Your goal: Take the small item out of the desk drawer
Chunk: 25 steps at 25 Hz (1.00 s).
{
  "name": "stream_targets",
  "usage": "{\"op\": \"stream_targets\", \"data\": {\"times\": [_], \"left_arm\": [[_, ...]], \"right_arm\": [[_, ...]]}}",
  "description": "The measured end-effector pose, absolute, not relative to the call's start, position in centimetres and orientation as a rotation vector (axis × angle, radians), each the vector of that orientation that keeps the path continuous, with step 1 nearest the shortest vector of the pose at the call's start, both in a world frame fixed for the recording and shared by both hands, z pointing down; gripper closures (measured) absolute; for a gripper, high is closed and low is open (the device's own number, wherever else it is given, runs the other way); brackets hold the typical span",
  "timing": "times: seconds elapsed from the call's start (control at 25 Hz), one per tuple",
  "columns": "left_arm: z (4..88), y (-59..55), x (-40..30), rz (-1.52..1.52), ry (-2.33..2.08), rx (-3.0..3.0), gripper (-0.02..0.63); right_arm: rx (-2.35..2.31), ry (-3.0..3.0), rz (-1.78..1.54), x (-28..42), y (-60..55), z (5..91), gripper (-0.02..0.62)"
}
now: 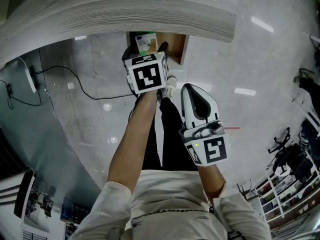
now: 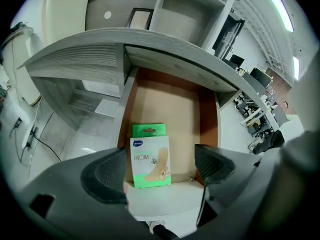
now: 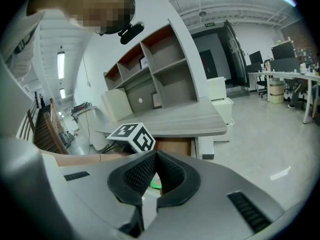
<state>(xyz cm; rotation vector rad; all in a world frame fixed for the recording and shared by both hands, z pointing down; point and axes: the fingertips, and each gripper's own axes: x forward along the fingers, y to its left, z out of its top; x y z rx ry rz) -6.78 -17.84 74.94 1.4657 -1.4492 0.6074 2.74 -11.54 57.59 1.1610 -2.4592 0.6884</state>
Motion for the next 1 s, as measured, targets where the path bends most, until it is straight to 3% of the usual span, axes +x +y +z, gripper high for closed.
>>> {"op": "stream_targets", "data": {"times": [1.0], "left_arm": [[79.1, -18.4, -6.6, 0.745, -1.583, 1.125, 0.195]], "right_arm": [[1.146, -2.427, 0.762, 3.9, -12.9, 59.3, 0.565]]}}
